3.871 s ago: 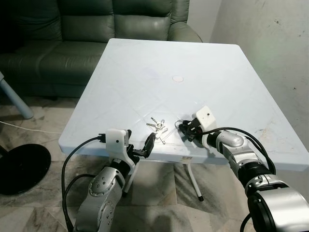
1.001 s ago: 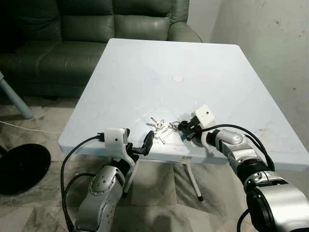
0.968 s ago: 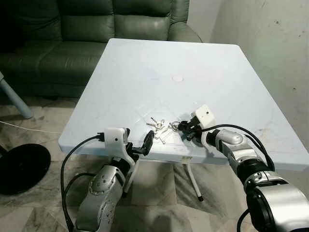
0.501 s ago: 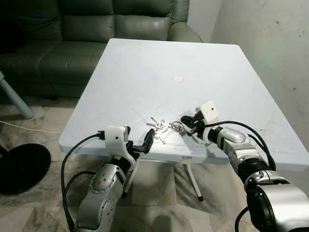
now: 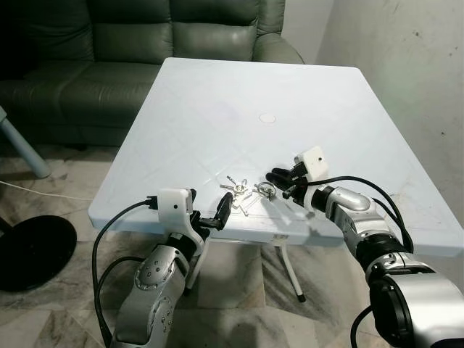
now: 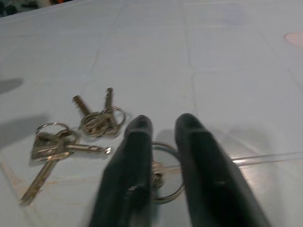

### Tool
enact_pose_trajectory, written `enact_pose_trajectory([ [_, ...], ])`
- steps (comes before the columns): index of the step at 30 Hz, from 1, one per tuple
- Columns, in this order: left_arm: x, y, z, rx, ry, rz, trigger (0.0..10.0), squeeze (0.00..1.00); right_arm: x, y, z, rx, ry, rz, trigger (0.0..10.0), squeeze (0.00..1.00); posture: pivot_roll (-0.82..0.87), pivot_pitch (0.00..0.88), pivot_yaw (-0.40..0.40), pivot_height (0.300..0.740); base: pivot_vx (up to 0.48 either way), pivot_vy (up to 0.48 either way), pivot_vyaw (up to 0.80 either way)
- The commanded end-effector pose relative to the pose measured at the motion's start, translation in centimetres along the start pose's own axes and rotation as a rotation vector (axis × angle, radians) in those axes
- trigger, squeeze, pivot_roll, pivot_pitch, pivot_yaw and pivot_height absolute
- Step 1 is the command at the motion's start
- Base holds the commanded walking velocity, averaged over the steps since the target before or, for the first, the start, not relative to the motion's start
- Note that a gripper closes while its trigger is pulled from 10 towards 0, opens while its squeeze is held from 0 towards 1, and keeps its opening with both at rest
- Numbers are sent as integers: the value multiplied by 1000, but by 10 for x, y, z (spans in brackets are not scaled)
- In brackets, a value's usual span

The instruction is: Hang keys on a hook

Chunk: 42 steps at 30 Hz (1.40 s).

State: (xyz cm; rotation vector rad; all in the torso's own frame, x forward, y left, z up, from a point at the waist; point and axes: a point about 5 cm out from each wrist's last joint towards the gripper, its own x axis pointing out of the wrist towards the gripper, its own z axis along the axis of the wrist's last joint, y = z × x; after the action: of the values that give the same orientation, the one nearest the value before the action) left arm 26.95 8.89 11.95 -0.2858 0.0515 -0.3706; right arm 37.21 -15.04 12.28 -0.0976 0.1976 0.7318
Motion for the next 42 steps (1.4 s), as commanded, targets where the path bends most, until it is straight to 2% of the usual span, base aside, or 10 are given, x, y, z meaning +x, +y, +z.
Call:
enact_pose_trajectory([
  [1, 4, -11, 0, -35, -14, -23, 10000, 0, -1, 0, -2, -22, 23, 3, 10000, 1000, 65, 44, -70, 732, 0, 0, 0],
  [5, 5, -12, 0, -34, -14, -26, 10000, 0, 1, 1, -8, -17, 60, -39, 10000, 1000, 64, 42, -68, 732, 0, 0, 0],
  [6, 5, -12, 0, -34, -15, -27, 10000, 0, 1, 3, -9, -23, 60, -28, 10000, 522, 64, 42, -68, 732, 0, 0, 0],
  [7, 5, -12, 0, -34, -15, -27, 10000, 0, 1, 3, -9, -23, 60, -28, 10000, 522, 64, 42, -68, 732, 0, 0, 0],
  [9, 5, -13, 0, -35, -14, -27, 10000, 0, 1, 4, -10, -24, 48, -26, 10000, 937, 64, 42, -67, 732, 0, 0, 0],
  [10, 5, -13, 0, -35, -14, -27, 10000, 0, 2, 4, -11, -24, 62, -38, 10000, 0, 64, 41, -67, 732, 0, 0, 0],
  [26, 4, -13, -1, -38, -11, -22, 10000, 0, -1, 7, -18, -62, 102, 14, 10000, 0, 62, 53, -70, 732, 0, 0, 0],
  [27, 4, -13, -1, -39, -11, -22, 10000, 0, -1, 7, -18, -40, 95, 21, 9647, 0, 62, 53, -70, 732, 0, 0, 0],
  [28, 4, -13, -1, -39, -11, -21, 10000, 0, -1, 7, -18, -22, 85, 25, 0, 0, 63, 55, -73, 732, 0, 0, 0],
  [42, 3, -12, -1, -39, -11, -8, 10000, 0, -3, 8, -18, -38, 69, 58, 0, 0, 65, 63, -73, 732, 0, 0, 0],
])
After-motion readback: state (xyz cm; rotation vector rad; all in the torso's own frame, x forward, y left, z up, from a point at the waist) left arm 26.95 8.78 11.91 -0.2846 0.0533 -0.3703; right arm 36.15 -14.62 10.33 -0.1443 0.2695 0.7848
